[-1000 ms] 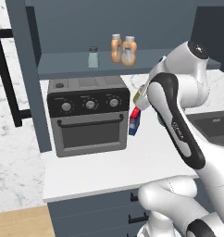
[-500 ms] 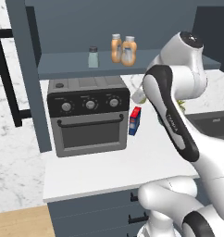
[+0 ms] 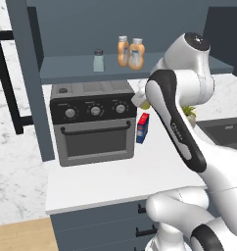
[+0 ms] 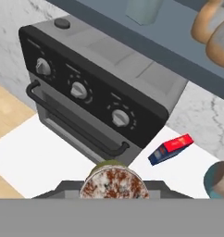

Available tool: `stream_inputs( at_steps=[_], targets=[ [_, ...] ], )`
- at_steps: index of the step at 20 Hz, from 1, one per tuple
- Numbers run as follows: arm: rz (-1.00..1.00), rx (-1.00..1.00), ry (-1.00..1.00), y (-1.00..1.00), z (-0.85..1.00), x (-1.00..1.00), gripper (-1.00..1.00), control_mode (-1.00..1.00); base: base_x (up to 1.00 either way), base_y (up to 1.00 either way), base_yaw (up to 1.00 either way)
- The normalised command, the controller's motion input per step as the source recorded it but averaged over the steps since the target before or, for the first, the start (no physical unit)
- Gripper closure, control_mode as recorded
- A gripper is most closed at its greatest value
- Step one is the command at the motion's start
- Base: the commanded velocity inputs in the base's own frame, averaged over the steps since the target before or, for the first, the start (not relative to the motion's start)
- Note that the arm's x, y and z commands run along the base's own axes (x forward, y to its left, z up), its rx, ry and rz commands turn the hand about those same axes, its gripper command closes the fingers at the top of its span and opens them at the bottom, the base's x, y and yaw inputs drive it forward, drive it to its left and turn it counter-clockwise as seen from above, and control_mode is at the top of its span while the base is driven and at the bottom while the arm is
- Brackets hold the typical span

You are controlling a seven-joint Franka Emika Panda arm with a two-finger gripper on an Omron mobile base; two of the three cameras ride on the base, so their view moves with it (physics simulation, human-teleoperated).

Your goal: Put the shaker and condiment bottle from the counter next to their counterparts in the cabinet.

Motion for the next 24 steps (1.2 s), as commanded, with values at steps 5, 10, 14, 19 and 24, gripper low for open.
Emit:
stream_inputs(
  at_steps=[5, 10, 14, 19, 24],
  targets=[
    [-0.02, 0.11, 0.0, 0.1, 0.02, 0.0, 1.0, -1.0, 0.0, 0.0, 0.0],
    [-0.01, 0.07, 0.0, 0.0, 0.21, 0.0, 1.0, -1.0, 0.0, 0.0, 0.0],
    [-0.02, 0.0, -0.04, 0.0, 0.27, 0.0, 1.0, -1.0, 0.0, 0.0, 0.0],
    [0.0, 0.0, -0.02, 0.02, 0.22, 0.01, 1.0, -1.0, 0.0, 0.0, 0.0],
    [0.0, 0.01, -0.05, 0.04, 0.28, 0.07, 1.0, -1.0, 0.0, 0.0, 0.0]
  ],
)
